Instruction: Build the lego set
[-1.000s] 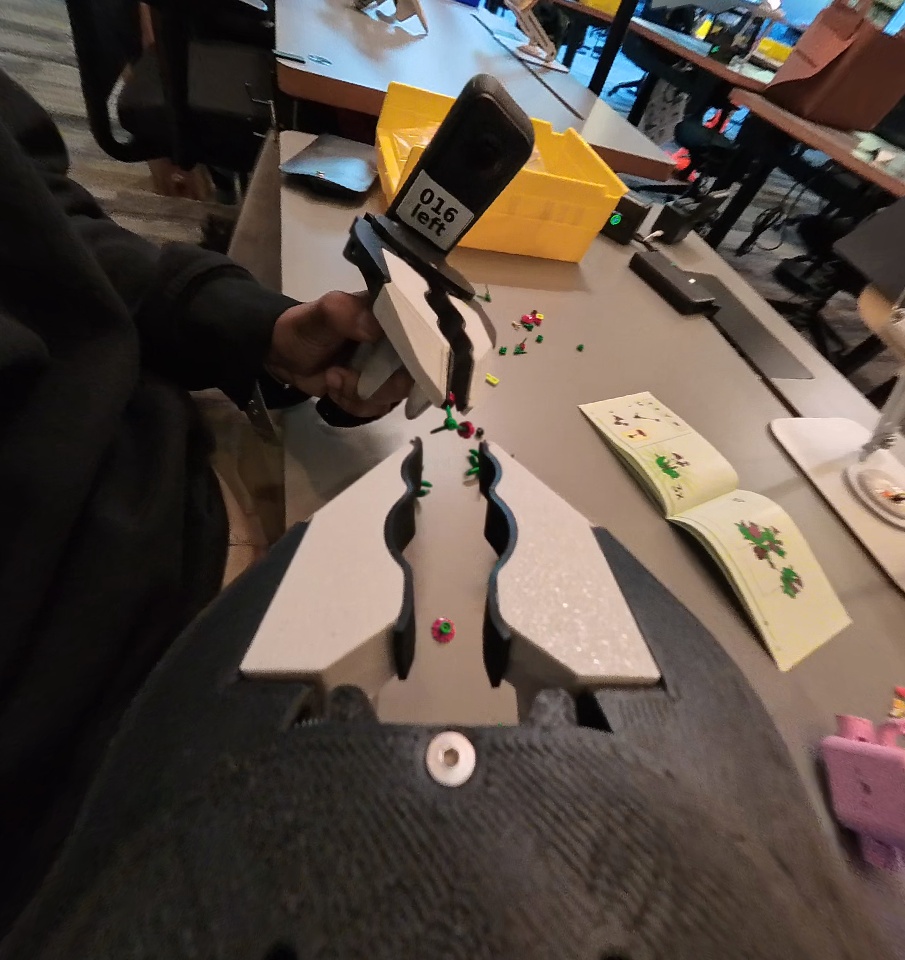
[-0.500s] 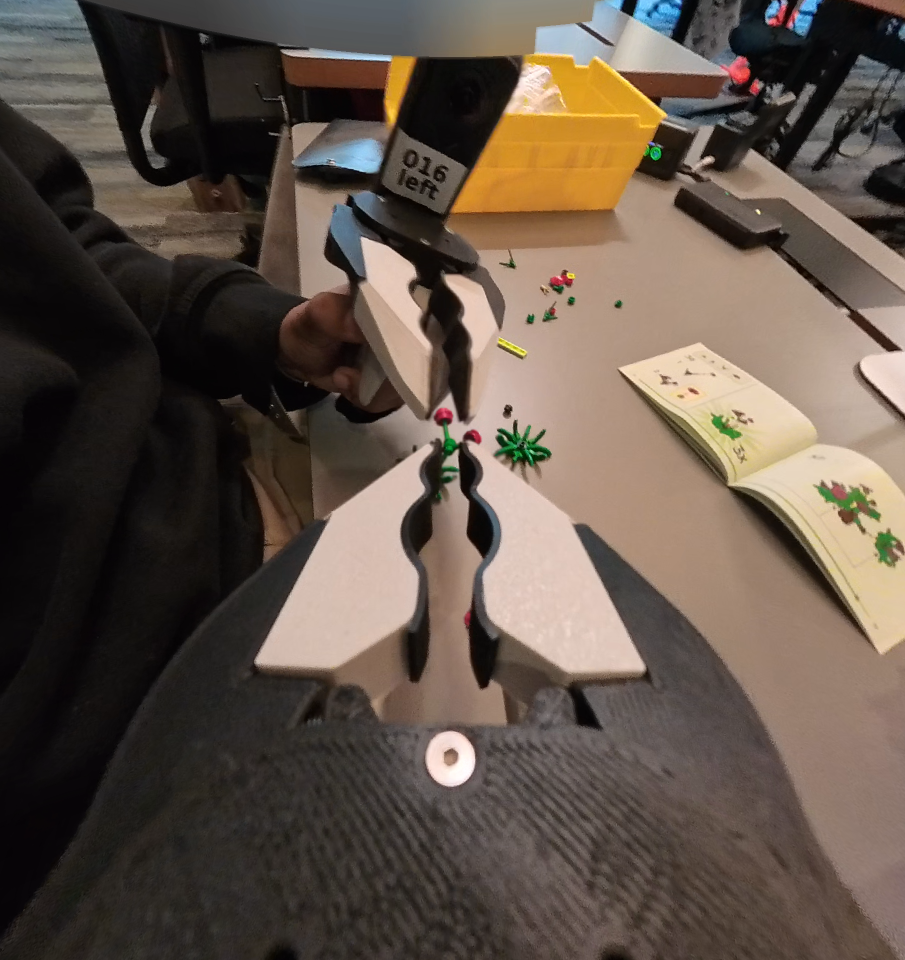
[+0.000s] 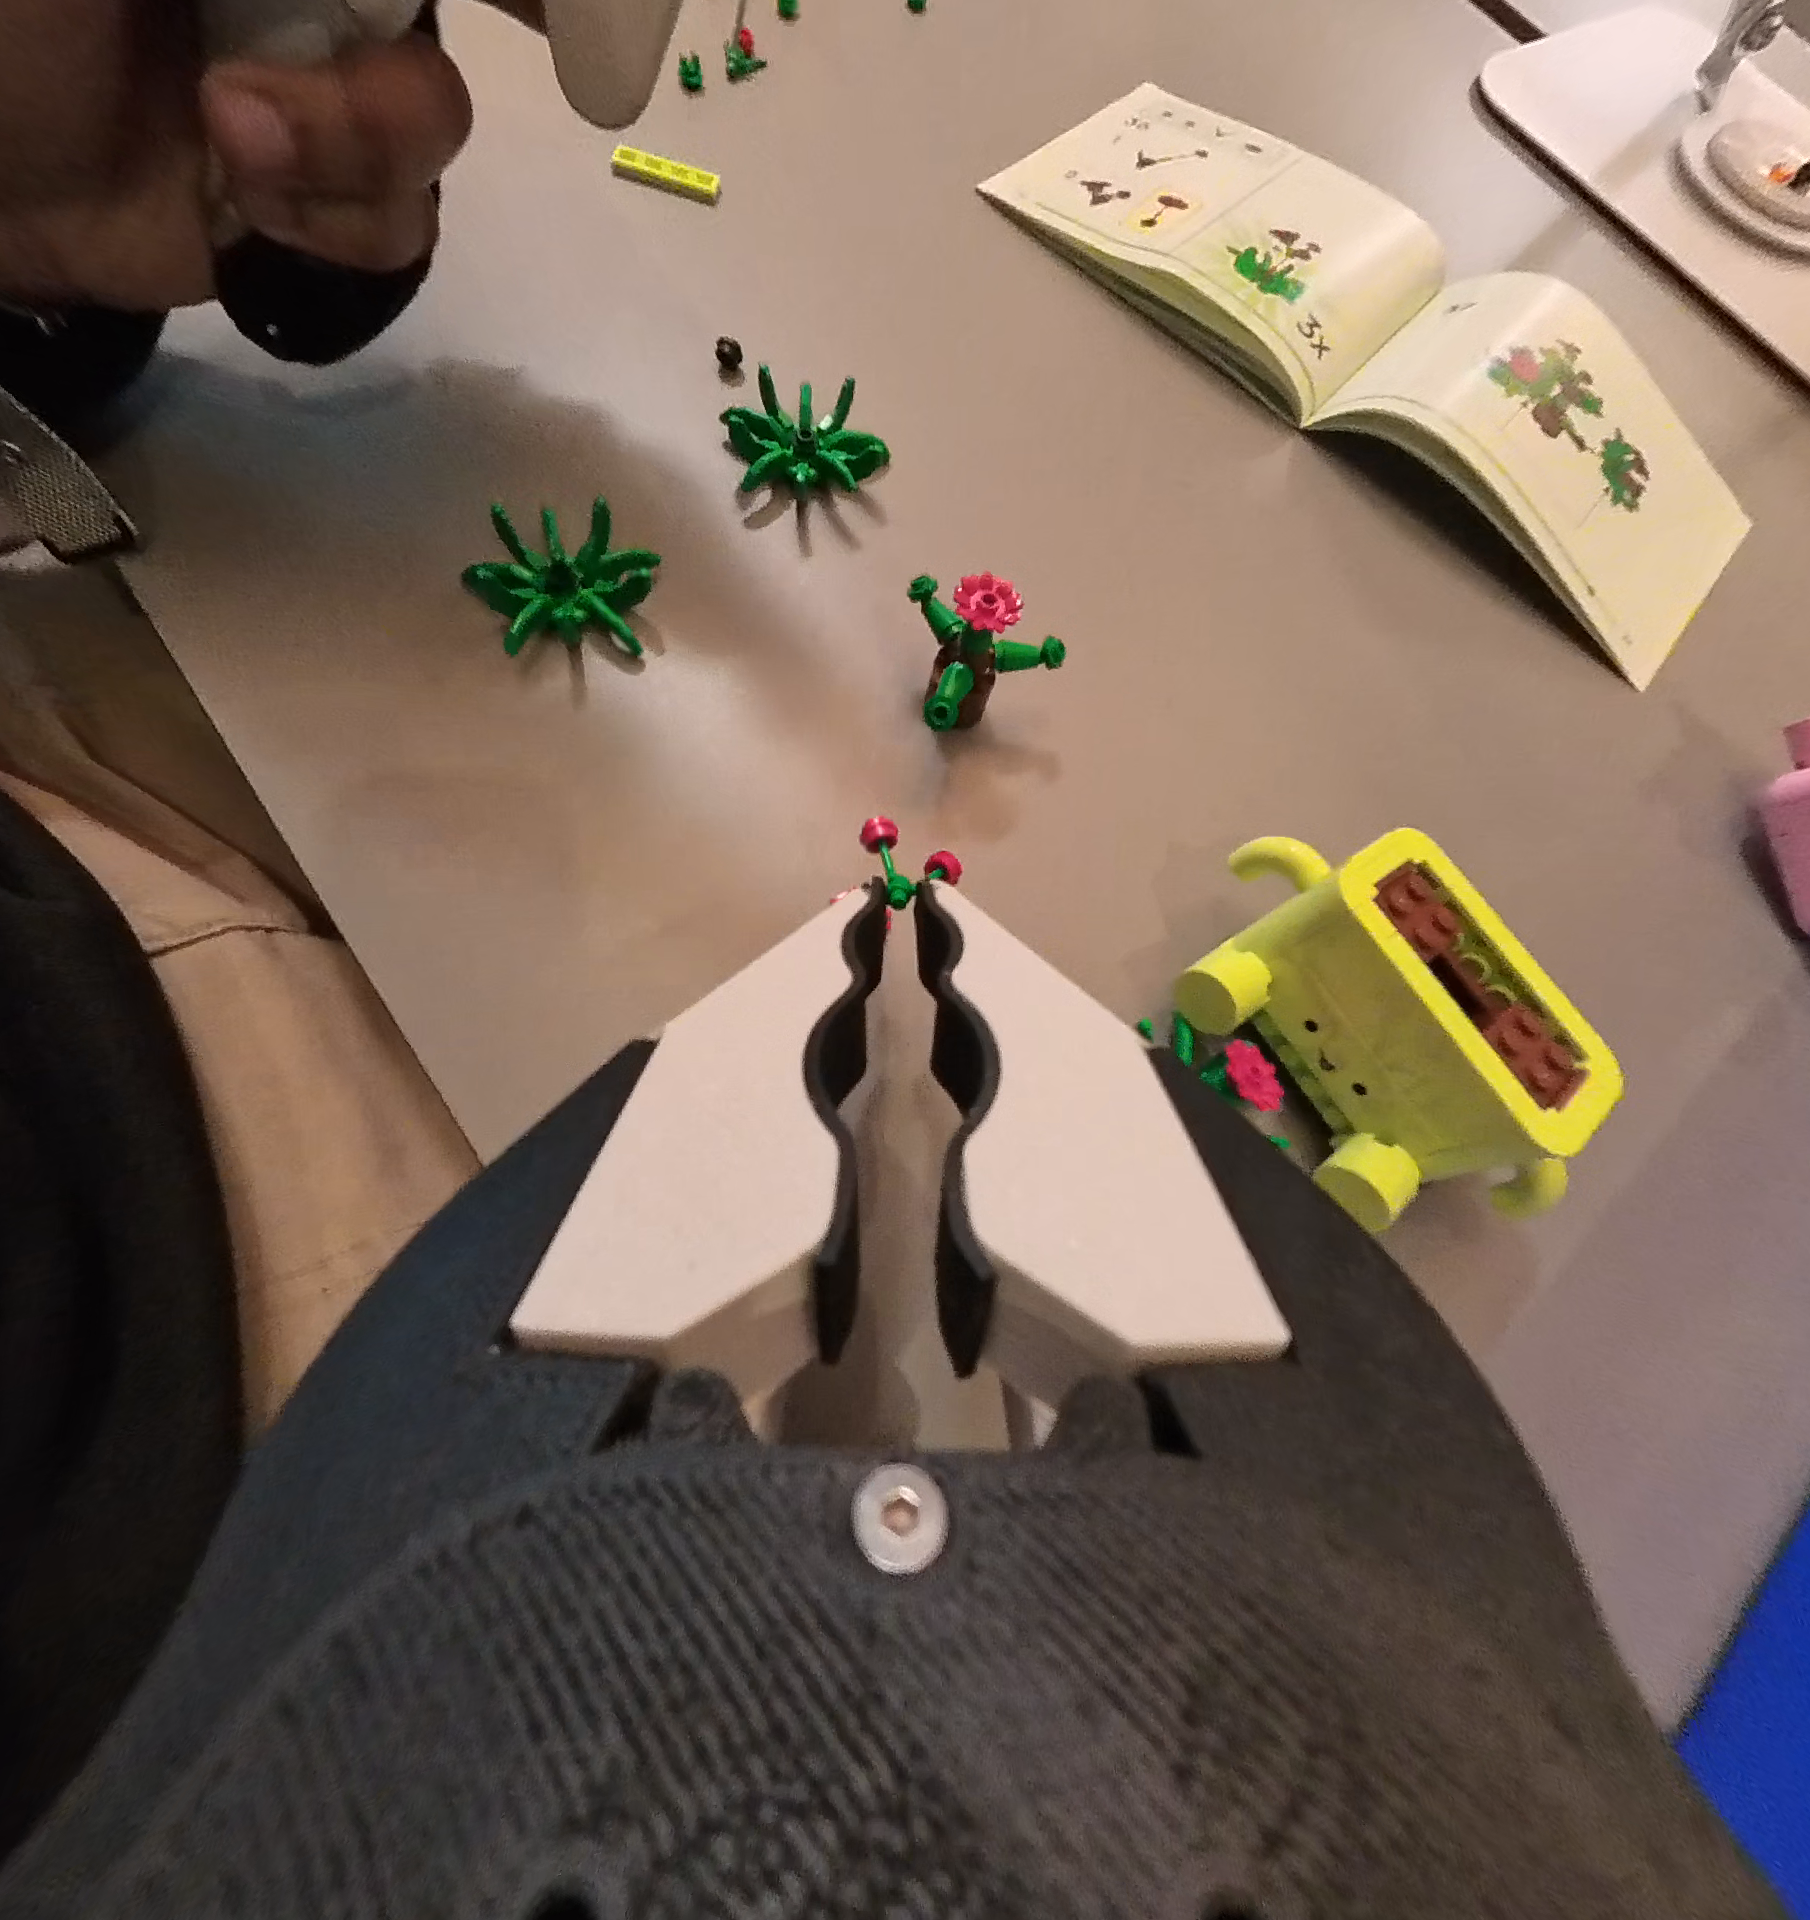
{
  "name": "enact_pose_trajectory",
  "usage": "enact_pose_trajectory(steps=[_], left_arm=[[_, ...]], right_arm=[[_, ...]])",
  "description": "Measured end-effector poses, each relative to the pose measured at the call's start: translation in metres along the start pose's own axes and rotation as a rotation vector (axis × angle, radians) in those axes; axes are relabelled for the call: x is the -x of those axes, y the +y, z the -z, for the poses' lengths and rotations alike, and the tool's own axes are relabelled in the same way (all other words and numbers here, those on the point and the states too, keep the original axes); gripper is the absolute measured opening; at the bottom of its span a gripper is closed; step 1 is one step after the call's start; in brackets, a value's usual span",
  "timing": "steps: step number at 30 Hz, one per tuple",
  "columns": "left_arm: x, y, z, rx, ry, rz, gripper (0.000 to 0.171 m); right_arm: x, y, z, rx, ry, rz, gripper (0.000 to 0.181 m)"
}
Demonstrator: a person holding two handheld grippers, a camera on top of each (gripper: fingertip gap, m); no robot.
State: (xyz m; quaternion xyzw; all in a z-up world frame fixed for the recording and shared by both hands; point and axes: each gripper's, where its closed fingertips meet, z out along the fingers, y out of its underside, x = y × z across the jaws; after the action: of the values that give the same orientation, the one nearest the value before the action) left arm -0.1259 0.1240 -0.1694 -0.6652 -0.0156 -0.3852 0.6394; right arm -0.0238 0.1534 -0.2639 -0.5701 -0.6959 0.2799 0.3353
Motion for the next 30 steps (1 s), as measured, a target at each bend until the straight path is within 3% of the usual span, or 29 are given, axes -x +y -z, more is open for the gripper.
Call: enact_pose_trajectory(steps=[30], left_arm=[[0.005,0.001,0.000,0.003,-0.006,0.035,0.029]], right_arm=[[0.002,0.010,-0.016,0.236,0.021,0.107,0.004]])
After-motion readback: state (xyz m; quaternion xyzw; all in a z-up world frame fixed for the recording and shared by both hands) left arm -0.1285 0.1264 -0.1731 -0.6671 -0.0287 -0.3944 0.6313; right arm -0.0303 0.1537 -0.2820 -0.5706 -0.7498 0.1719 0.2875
